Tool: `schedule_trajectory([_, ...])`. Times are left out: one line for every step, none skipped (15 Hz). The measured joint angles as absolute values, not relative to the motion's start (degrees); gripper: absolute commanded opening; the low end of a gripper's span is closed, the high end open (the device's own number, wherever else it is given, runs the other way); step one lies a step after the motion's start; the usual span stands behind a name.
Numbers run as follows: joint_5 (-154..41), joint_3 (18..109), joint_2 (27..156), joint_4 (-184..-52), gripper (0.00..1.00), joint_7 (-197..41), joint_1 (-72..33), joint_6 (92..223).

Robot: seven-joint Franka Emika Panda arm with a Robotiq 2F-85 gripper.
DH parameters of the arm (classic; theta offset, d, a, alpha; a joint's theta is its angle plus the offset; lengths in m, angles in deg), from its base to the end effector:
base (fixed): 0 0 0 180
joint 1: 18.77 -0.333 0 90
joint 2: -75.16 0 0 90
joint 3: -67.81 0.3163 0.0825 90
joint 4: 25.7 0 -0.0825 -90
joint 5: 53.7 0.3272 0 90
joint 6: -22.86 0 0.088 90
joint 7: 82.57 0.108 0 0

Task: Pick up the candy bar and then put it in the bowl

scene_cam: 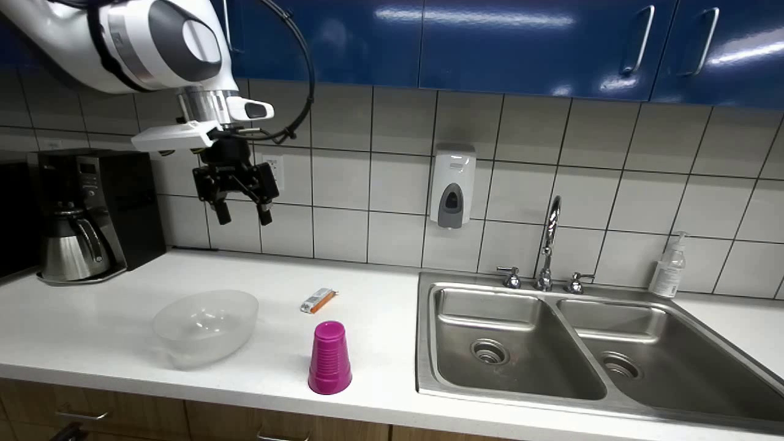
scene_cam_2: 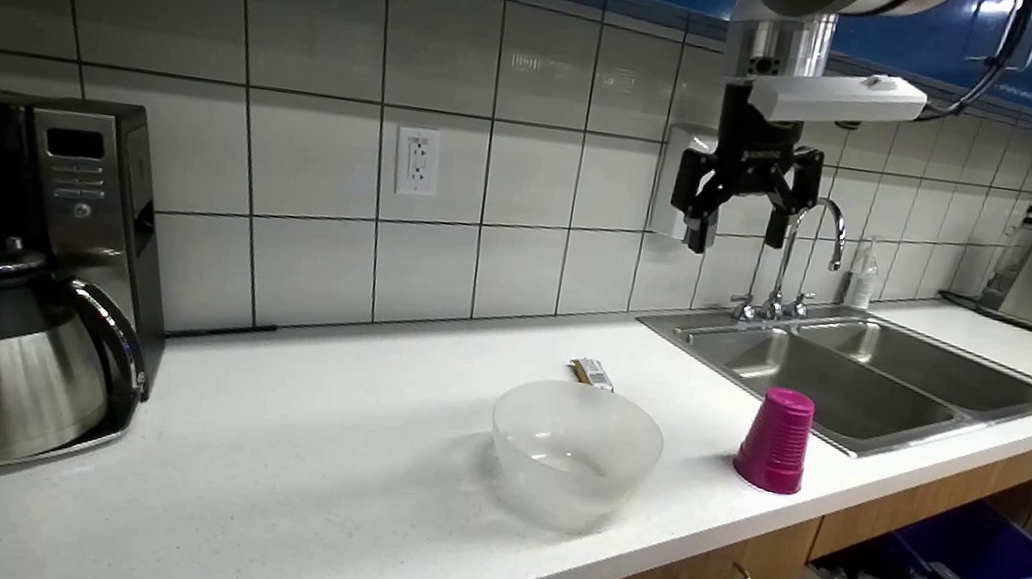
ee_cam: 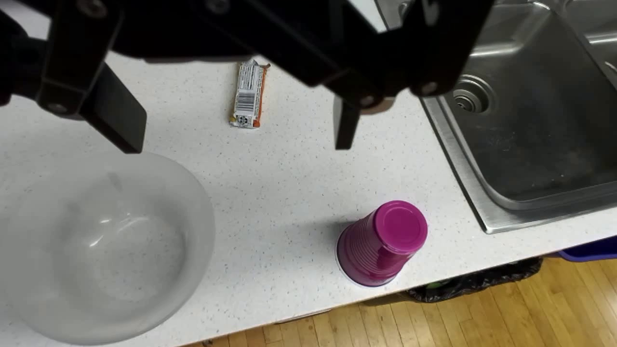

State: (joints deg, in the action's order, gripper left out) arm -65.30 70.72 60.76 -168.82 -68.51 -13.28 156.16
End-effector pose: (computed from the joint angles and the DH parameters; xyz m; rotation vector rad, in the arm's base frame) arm 0.4042 -0.0214 0.4192 2.9723 -0.2356 0.1412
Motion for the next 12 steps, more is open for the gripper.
schedule_trajectory([-65.70, 70.18, 62.93, -167.58, 1.00, -68.51, -13.27, 157.29])
schedule_trajectory([-66.10, 69.68, 65.20, -166.26, 1.00, -68.52, -13.27, 158.39])
schedule_trajectory([-66.56, 69.23, 67.56, -164.84, 1.00, -68.52, -13.27, 159.44])
schedule_trajectory([-67.04, 68.82, 69.99, -163.38, 1.00, -68.52, -13.27, 160.44])
schedule_trajectory([-67.55, 68.45, 72.52, -161.80, 1.00, -68.52, -13.28, 161.47])
schedule_trajectory([-68.14, 68.09, 75.03, -160.24, 1.00, -68.52, -13.30, 162.55])
schedule_trajectory([-68.83, 67.69, 77.67, -158.50, 1.00, -68.52, -13.36, 163.57])
schedule_trajectory([-69.34, 67.21, 80.37, -156.62, 1.00, -68.52, -13.49, 164.55])
schedule_trajectory([-69.65, 66.71, 83.06, -154.57, 1.00, -68.52, -13.69, 165.30])
schedule_trajectory([-69.73, 66.17, 85.65, -152.47, 1.00, -68.52, -13.97, 165.94])
schedule_trajectory([-69.73, 65.64, 88.04, -150.43, 1.00, -68.52, -14.31, 166.47])
schedule_trajectory([-69.71, 65.20, 90.45, -148.25, 1.00, -68.52, -14.64, 166.81])
